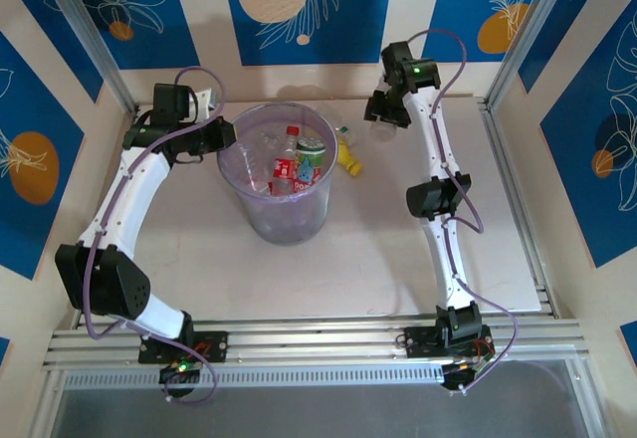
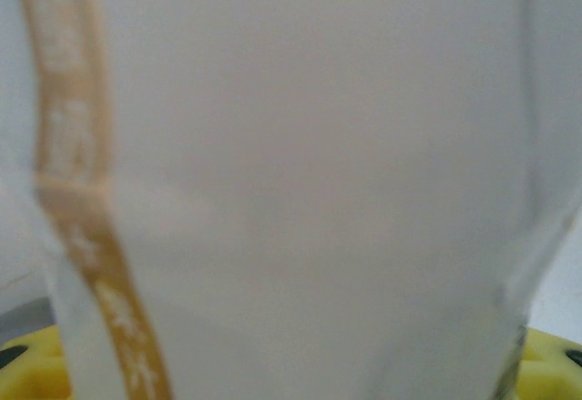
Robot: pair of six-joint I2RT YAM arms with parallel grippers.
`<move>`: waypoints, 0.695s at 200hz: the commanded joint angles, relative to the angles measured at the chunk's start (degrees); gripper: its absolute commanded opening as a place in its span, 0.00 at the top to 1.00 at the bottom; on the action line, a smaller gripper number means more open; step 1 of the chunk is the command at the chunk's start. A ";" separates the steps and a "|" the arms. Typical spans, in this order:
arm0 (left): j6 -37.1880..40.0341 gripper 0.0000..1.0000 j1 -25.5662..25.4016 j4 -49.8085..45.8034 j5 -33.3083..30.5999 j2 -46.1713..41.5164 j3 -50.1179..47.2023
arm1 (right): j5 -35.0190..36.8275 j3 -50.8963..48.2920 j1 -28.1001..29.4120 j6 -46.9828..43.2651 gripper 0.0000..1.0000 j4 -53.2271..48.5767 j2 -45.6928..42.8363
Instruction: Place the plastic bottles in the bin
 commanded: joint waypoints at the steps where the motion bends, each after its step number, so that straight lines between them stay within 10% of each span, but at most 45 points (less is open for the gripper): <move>1: -0.65 1.00 -1.35 -1.97 0.24 2.65 -1.18 | -2.03 2.08 4.09 -3.77 0.45 -1.17 -8.66; 139: -1.36 1.00 -1.88 -1.09 0.24 3.00 -0.74 | -11.82 2.08 28.05 -7.40 0.46 2.17 -16.70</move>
